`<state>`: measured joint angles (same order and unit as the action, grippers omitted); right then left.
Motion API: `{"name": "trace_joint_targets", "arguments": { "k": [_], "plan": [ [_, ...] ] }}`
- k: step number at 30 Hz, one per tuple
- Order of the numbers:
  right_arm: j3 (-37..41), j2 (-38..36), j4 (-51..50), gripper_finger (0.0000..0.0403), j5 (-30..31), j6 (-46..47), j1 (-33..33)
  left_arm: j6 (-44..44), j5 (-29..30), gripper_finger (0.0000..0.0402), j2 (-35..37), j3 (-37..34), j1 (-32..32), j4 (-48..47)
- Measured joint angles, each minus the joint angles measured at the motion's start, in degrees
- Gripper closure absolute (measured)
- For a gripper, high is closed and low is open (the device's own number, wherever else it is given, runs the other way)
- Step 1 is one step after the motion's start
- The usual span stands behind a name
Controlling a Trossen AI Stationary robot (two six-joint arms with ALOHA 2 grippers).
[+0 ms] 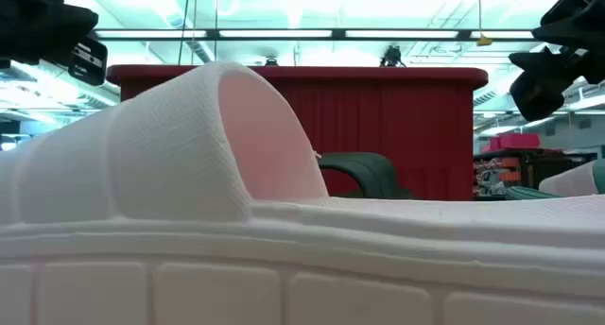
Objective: Pick and place slides into bin
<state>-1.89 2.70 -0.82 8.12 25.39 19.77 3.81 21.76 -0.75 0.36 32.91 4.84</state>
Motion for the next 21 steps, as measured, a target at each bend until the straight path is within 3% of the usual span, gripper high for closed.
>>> {"name": "trace_joint_targets", "arguments": {
  "k": [10, 21],
  "plan": [
    [0.0, 0.0, 0.0, 0.0253, 0.0, 0.0, 0.0, 0.0, 0.0, 0.0365, 0.0, 0.0, 0.0, 0.0],
    [0.0, 0.0, 0.0, 0.0253, 0.0, 0.0, 0.0, 0.0, 0.0, 0.0378, 0.0, 0.0, 0.0, 0.0]
  ]
}}
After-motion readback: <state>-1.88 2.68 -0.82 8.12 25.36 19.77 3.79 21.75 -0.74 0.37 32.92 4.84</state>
